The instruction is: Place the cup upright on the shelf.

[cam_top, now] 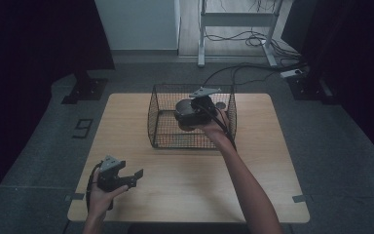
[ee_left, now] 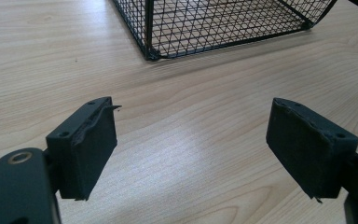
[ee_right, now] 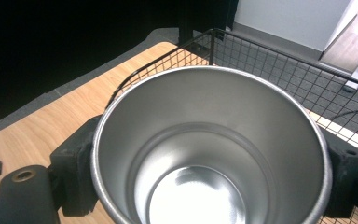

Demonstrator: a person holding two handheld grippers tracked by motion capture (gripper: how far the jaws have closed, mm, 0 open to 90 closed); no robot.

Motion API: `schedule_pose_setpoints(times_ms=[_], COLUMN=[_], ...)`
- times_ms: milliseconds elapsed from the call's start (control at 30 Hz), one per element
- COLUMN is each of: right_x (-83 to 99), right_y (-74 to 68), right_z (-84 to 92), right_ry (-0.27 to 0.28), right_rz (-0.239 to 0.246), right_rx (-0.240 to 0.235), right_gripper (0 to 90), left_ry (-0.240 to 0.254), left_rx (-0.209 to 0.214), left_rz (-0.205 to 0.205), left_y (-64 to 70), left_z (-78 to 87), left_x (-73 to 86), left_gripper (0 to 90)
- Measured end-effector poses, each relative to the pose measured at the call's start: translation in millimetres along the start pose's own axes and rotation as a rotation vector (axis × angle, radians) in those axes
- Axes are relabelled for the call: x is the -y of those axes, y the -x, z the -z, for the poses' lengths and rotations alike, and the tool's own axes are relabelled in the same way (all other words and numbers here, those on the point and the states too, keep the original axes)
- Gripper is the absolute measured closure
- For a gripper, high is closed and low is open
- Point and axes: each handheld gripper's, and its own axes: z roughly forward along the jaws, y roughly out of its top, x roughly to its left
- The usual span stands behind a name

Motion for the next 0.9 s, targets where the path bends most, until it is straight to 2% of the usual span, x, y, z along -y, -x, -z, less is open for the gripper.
schedule_pose_setpoints(times_ms=[900], right_x=[-7.7], right_y=[29.2], right_z=[-38.5], right_ry=[-0.039], right_rz=[-0.034], right_rx=[0.025], right_gripper=[14.4], left_ry=[0.011], left_rx=[0.005], left_rz=[0.009], left_y=[-3.5], left_z=[2.8], left_x=[0.1], left_gripper=[16.5])
